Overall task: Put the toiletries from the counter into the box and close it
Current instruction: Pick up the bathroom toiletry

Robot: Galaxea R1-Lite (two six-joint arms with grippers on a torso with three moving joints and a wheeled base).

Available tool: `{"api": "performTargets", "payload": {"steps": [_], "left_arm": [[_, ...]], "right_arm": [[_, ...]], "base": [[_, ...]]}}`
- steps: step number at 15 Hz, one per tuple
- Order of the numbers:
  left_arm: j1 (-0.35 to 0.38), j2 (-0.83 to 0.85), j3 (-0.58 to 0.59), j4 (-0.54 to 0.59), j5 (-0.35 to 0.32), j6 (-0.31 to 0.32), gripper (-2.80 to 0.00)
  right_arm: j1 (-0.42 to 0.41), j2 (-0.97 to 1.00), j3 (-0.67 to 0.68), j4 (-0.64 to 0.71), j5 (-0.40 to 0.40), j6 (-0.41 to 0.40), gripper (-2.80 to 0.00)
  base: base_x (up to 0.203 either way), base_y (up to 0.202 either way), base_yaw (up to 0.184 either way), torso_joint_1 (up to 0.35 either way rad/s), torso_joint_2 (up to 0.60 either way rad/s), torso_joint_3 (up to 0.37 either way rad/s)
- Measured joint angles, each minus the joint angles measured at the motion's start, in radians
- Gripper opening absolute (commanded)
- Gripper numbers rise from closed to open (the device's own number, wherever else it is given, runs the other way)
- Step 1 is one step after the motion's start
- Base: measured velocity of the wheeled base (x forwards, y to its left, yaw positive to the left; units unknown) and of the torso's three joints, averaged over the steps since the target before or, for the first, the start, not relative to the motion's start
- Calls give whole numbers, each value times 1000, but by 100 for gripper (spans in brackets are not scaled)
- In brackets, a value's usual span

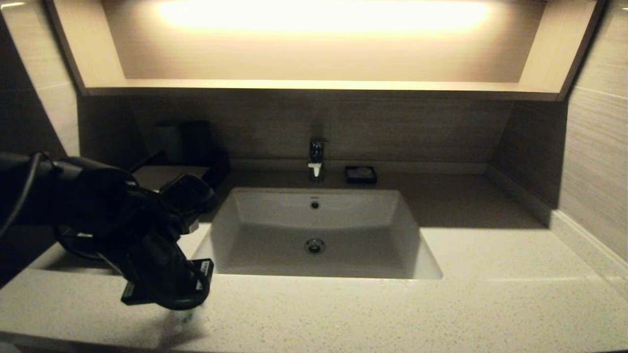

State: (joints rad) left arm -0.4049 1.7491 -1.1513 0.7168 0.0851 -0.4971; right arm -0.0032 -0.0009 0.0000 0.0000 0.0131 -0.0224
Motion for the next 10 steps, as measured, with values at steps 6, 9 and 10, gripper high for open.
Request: {"api": "performTargets", "payload": {"steps": [6, 9, 10], "left_arm": [[3, -25, -8, 5, 3, 6, -280], [30, -61, -33, 3, 16, 28, -280], [48, -73, -44, -2, 29, 45, -280]], "right_arm": [[0, 0, 0, 0, 0, -1, -280], [0, 0, 0, 0, 0, -1, -280], [0, 0, 0, 0, 0, 0, -280]], "base": [[0, 0, 0, 0, 0, 0], [0, 0, 0, 0, 0, 0], [0, 0, 0, 0, 0, 0]]}}
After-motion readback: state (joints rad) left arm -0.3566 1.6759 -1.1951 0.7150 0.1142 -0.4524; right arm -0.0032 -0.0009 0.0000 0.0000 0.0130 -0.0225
